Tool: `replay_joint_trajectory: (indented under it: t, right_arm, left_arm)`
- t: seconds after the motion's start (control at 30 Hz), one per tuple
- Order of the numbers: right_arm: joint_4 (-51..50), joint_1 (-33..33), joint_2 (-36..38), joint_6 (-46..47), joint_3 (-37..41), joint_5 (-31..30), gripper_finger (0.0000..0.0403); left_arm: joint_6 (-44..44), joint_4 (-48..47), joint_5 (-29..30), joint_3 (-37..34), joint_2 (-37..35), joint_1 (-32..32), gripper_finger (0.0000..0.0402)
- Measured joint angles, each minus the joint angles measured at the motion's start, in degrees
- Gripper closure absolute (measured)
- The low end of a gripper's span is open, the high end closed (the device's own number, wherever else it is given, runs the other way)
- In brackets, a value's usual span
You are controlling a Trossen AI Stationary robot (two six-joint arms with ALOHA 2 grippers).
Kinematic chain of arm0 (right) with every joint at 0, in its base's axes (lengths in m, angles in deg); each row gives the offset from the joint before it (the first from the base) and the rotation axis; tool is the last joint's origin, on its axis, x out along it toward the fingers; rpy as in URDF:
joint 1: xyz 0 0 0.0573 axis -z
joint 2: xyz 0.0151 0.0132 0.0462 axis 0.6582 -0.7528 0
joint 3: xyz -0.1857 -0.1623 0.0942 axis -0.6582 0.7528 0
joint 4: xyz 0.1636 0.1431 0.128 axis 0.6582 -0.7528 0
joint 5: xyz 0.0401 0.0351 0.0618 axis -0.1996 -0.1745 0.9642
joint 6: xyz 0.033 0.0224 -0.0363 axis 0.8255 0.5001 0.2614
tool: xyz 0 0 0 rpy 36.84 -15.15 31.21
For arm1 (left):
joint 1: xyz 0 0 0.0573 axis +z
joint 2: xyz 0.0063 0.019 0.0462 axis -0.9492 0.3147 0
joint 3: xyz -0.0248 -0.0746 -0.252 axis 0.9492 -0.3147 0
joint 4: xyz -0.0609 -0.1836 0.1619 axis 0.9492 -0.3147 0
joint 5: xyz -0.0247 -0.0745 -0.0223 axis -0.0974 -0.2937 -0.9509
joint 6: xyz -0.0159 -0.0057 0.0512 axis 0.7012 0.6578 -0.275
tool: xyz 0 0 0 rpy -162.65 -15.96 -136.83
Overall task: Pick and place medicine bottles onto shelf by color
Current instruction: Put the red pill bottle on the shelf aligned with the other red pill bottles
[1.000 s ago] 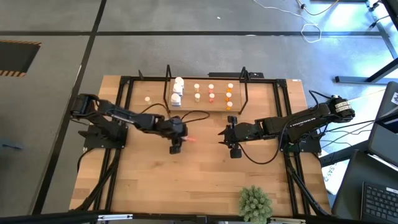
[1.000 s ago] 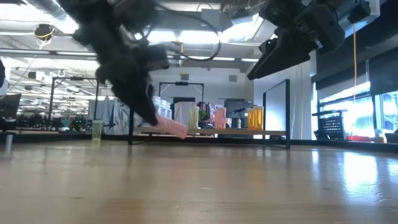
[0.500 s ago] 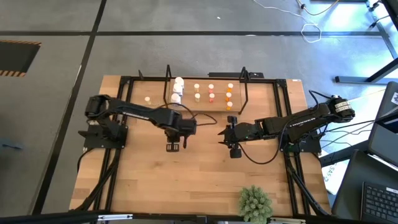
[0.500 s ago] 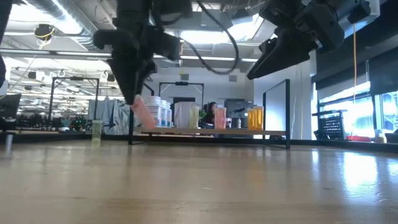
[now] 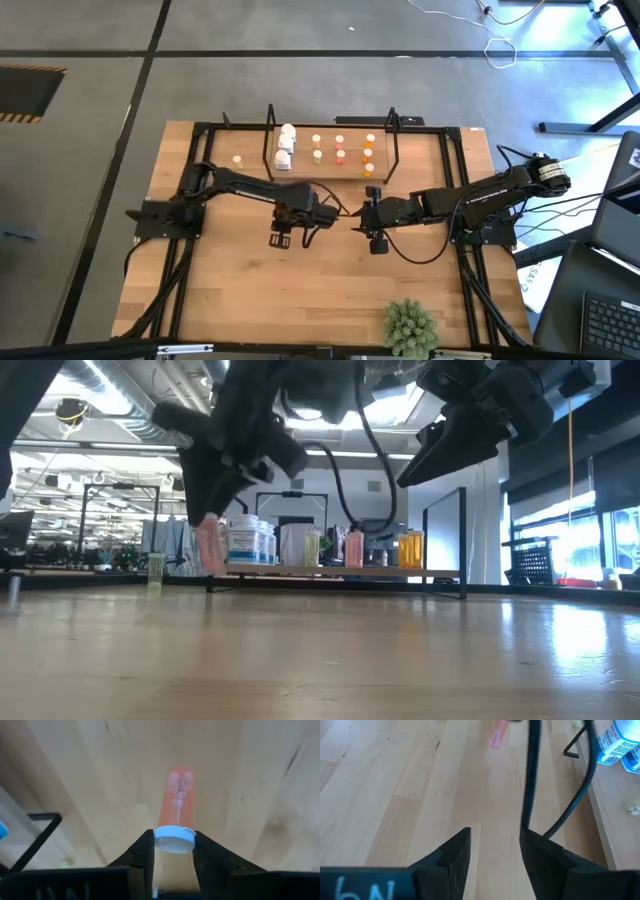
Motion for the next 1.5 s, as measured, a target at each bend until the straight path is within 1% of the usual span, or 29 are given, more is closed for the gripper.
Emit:
replay_joint_trajectory:
  t: [0.17,0.5,0.9,1.03,1.5]
  right_arm:
    - [0.0,0.01,0.0,-0.03,0.0,-0.02,0.0232]
    - [0.02,-0.01,0.0,-0.05,0.07,-0.01,0.0232]
    - [0.02,-0.01,0.0,-0.05,0.07,0.0,0.0232]
    - [0.02,-0.01,0.0,-0.04,0.07,-0.01,0.0232]
    - [0.02,0.0,0.0,0.03,0.07,-0.01,0.0232]
  left_arm:
    - [0.04,0.03,0.0,0.1,2.56,0.0,0.0307]
    - [0.42,0.38,-0.09,0.14,5.44,0.06,0.0307]
    - [0.03,1.18,-0.41,0.16,5.65,0.06,0.0305]
    - [0.0,1.81,-0.28,0.16,5.63,0.06,0.0292]
    - [-0.04,2.2,-0.22,0.14,5.61,0.02,0.0229]
